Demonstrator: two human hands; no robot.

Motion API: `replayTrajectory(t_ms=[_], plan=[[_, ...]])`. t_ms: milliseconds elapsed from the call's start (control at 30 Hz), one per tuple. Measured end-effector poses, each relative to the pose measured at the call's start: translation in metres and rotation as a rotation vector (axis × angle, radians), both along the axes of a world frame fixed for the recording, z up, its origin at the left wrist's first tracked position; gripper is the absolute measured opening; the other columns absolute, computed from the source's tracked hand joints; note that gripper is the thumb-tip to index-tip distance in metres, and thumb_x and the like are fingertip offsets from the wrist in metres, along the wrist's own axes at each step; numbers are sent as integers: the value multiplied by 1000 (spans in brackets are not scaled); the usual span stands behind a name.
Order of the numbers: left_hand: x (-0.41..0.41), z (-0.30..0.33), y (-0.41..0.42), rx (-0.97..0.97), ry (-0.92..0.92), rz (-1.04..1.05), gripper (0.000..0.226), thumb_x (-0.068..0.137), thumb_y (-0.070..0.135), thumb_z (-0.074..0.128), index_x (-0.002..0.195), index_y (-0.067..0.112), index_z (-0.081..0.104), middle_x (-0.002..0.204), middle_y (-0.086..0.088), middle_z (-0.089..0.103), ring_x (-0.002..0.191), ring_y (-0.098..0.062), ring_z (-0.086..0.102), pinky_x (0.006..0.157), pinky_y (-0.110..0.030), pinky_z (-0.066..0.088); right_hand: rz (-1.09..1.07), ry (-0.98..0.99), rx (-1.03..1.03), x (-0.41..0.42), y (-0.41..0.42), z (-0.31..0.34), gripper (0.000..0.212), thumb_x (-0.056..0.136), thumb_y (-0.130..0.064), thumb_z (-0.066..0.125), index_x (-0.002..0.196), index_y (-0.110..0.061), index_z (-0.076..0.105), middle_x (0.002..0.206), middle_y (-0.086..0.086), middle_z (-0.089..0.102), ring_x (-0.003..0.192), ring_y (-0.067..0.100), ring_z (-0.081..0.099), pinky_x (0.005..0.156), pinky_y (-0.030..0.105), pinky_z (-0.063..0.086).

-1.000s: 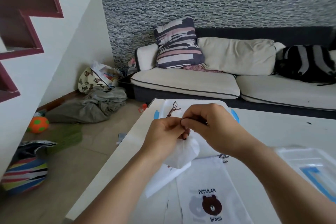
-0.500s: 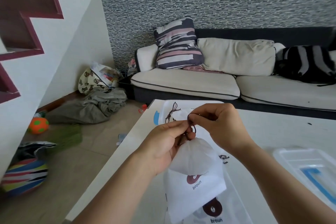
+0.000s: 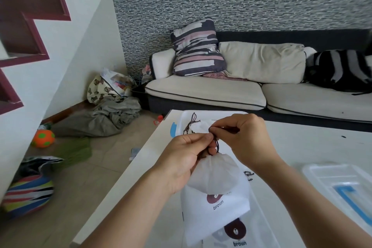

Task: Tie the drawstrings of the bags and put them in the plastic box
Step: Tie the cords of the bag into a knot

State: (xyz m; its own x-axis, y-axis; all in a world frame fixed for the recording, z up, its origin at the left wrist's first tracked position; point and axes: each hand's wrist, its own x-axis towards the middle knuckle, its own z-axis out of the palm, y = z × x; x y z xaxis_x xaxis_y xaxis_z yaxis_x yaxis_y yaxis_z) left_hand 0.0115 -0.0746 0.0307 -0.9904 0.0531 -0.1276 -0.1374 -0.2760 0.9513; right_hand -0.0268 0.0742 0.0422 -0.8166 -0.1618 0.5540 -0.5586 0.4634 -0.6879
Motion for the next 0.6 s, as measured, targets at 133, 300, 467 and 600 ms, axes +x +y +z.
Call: replayTrajectory(t_ms=[133,300,467,600], plan=[[3,-1,6,-110,46,1,33,97,17,63,65,12,70,62,0,62,59,-13,57,68,-24,49,40,28,53,-1,1,1,12,82,-3,77,81,-14,81,75,-4,73,72,5,68,65,11,48],[-4,-5,5,-123,49,121,25,96,14,64,77,12,79,66,-2,62,61,-12,56,71,-26,47,155,-124,38,2,4,9,17,95,-9,65,100,-16,79,84,-8,74,77,-1,67,73,11,49],[-14,-6,-2,68,-1,238,25,99,9,56,83,5,75,61,-1,59,54,-10,54,61,-21,46,79,-210,-85,2,8,8,15,90,-9,73,101,-18,78,69,-7,73,51,-2,55,56,9,44],[-17,-7,-5,169,-12,237,31,100,8,51,74,7,68,59,0,54,50,-10,51,51,-17,43,45,-331,-76,0,10,5,9,84,-14,79,76,-18,80,63,3,70,48,4,50,51,16,44]])
